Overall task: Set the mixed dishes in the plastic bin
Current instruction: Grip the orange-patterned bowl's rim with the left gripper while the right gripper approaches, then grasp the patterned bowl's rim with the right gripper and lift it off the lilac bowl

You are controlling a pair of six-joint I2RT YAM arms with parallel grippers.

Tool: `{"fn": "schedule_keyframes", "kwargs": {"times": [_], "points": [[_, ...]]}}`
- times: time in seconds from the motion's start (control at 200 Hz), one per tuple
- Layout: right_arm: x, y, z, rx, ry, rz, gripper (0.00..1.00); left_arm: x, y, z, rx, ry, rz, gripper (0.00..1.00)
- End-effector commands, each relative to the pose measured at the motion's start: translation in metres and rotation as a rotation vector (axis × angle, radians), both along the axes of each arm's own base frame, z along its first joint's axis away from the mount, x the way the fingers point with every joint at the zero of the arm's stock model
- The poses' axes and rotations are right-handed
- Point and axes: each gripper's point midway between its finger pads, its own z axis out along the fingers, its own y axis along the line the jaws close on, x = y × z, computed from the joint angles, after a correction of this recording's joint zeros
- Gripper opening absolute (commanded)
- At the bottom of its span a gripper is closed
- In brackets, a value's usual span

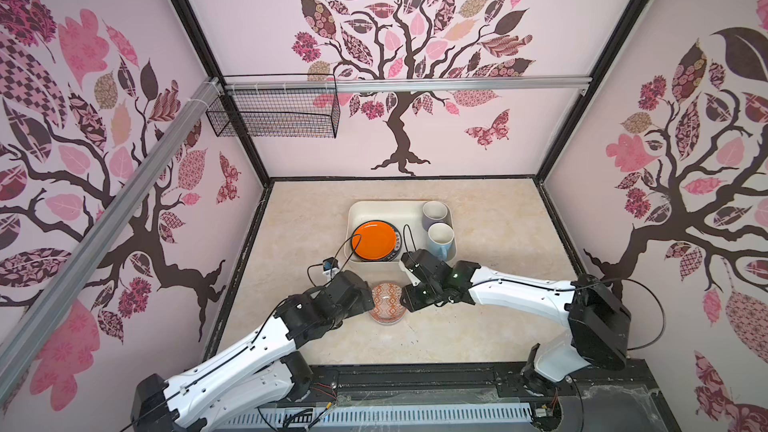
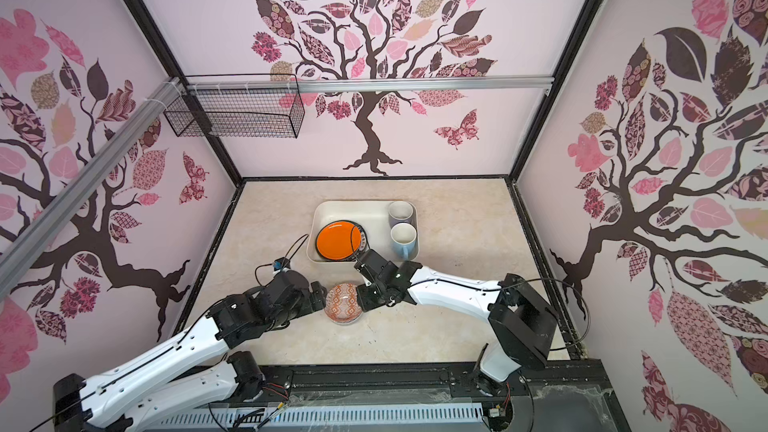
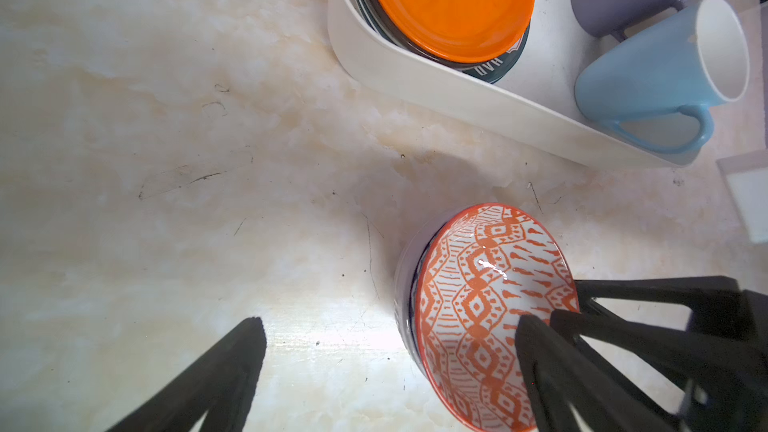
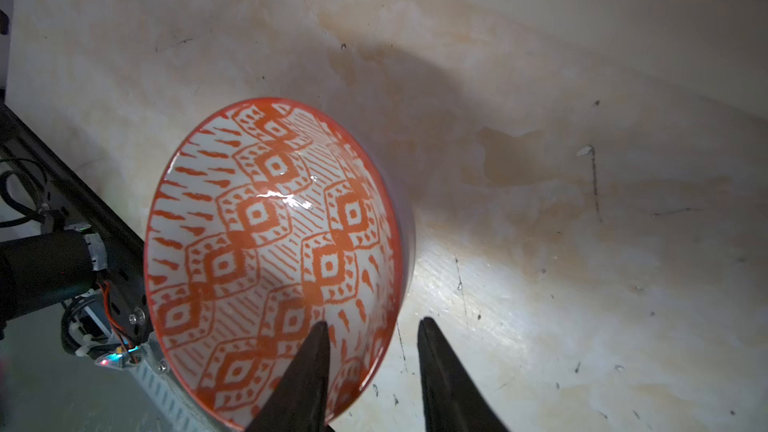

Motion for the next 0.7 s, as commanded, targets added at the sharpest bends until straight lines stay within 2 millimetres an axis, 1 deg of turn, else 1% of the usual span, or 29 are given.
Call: {"fn": "schedule_keyframes", "kwargs": {"times": [0.0, 0.035, 0.085, 0.185, 0.335, 0.51, 0.695], "points": [[0.006, 0.002, -0.005, -0.048, 0.006, -0.017, 0.32, -0.008, 0.017, -0.011, 0.026, 0.008, 0.026, 0.98], [0.007, 0.002, -0.005, -0.059, 0.003, -0.021, 0.29, -0.009, 0.020, -0.011, 0.022, 0.008, 0.028, 0.98], [0.010, 0.000, -0.006, -0.078, -0.001, -0.032, 0.23, -0.011, 0.022, -0.012, 0.018, 0.008, 0.030, 0.98], [0.015, -0.003, -0.001, -0.096, -0.025, -0.054, 0.13, -0.012, 0.026, -0.011, 0.015, 0.009, 0.029, 0.98], [0.019, -0.004, 0.006, -0.106, -0.041, -0.062, 0.06, -0.010, 0.027, -0.009, 0.006, 0.009, 0.023, 0.98], [0.023, 0.004, 0.019, -0.074, -0.052, -0.063, 0.00, -0.007, 0.027, -0.003, -0.001, 0.002, 0.013, 0.98], [0.027, 0.016, 0.037, -0.034, -0.062, -0.049, 0.00, -0.004, 0.029, 0.007, 0.006, -0.015, 0.008, 0.98]]}}
